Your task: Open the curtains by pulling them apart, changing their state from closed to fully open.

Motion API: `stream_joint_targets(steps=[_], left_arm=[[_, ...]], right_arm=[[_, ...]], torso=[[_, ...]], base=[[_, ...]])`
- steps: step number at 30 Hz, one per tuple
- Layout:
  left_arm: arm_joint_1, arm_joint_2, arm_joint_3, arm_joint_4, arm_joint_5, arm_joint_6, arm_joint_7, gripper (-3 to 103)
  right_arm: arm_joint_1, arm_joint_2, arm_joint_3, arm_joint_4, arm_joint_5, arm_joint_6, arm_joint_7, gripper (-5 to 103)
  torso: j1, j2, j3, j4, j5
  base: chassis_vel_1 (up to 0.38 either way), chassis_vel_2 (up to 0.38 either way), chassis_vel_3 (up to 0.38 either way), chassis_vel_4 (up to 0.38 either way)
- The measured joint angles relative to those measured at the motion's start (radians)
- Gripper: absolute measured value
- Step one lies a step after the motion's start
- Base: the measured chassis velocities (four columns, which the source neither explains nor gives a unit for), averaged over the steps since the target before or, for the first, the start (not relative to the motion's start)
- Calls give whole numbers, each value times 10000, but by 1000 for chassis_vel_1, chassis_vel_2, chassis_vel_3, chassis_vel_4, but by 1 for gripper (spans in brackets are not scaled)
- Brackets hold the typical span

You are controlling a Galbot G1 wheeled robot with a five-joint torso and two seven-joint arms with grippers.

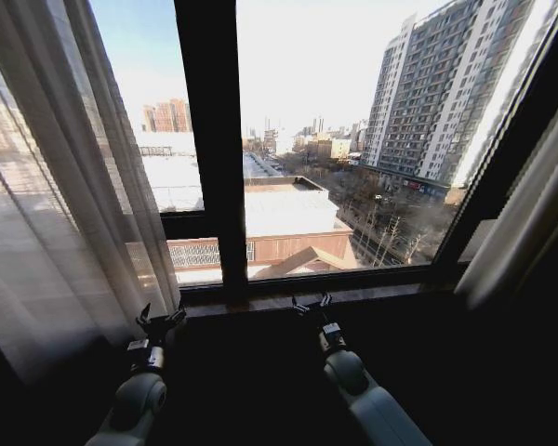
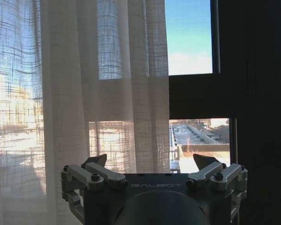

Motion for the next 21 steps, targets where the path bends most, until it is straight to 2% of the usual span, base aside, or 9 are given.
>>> stream_joint_targets(steps=[5,7,10,13,17,21], left_arm=[[-235,286,-129,668,-137,-354,-41,100],[-289,424,-138,970,-257,-706,-1,100],[-311,569,-84,1161,-510,-976,212,100],[-572,847,87,1742,-727,-1583,709,100],[-807,921,145,1888,-705,-1648,765,100],[-836,800,146,1812,-671,-1471,577,100]], right_arm=[[0,1,-1,0,0,0,0,100],[0,1,0,0,0,0,0,100],[0,1,0,0,0,0,0,100],[0,1,0,0,0,0,0,100],[0,1,0,0,0,0,0,100],[0,0,0,0,0,0,0,100]], torso=[[0,-1,0,0,4],[-1,0,0,0,6],[-1,0,0,0,6],[0,-1,0,-1,4],[0,-1,0,-2,6],[-1,0,0,-2,6]], base=[[0,0,0,0],[0,0,0,0],[0,0,0,0],[0,0,0,0],[0,0,0,0],[0,0,0,0]])
